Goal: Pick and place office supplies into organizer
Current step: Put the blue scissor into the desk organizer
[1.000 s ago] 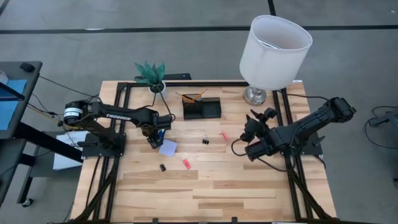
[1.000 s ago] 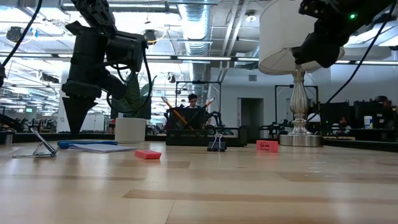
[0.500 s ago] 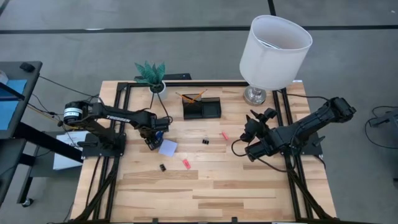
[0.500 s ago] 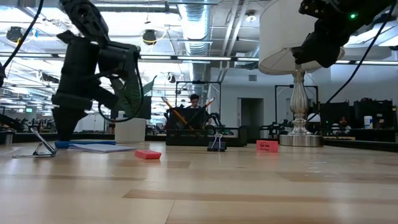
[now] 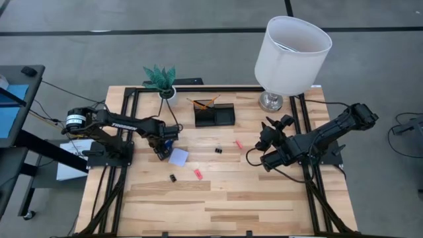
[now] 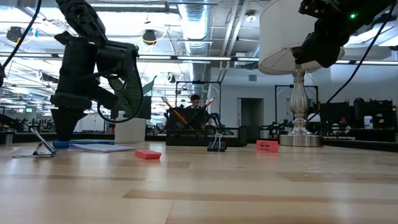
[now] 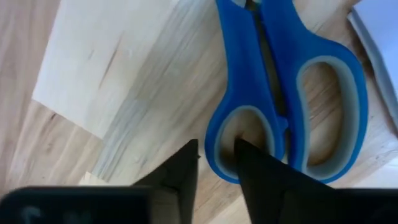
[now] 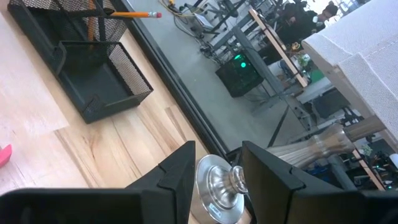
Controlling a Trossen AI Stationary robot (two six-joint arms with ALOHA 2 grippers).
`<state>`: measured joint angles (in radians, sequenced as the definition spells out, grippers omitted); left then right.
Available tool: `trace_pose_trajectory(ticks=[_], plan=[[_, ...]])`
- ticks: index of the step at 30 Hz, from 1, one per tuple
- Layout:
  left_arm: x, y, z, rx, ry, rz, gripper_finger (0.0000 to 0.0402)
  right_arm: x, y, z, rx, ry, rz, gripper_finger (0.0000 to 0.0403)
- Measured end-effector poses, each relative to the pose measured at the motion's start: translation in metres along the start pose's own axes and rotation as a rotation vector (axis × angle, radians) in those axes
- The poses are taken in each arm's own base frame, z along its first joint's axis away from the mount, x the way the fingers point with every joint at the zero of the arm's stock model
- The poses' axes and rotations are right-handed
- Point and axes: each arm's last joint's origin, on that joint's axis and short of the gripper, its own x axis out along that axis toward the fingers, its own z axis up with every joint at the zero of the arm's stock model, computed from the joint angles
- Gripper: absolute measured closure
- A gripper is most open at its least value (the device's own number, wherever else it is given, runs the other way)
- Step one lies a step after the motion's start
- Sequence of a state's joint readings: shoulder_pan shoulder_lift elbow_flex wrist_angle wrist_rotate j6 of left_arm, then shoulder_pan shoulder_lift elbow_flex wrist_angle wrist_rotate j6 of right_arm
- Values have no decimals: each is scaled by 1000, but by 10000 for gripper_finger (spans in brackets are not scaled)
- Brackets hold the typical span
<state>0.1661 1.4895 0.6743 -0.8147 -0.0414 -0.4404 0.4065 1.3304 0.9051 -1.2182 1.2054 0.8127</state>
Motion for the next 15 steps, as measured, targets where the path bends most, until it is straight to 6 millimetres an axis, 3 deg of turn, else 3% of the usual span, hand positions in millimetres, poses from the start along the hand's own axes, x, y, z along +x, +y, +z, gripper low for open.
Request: trace_pose_trajectory(ticks=[5,15], plan=[[0,-1,0,1,-4,-4,385,0,0,0,0,0,0,280],[0,-6,-2,16,-36,53,395,0,0,0,0,0,0,280]])
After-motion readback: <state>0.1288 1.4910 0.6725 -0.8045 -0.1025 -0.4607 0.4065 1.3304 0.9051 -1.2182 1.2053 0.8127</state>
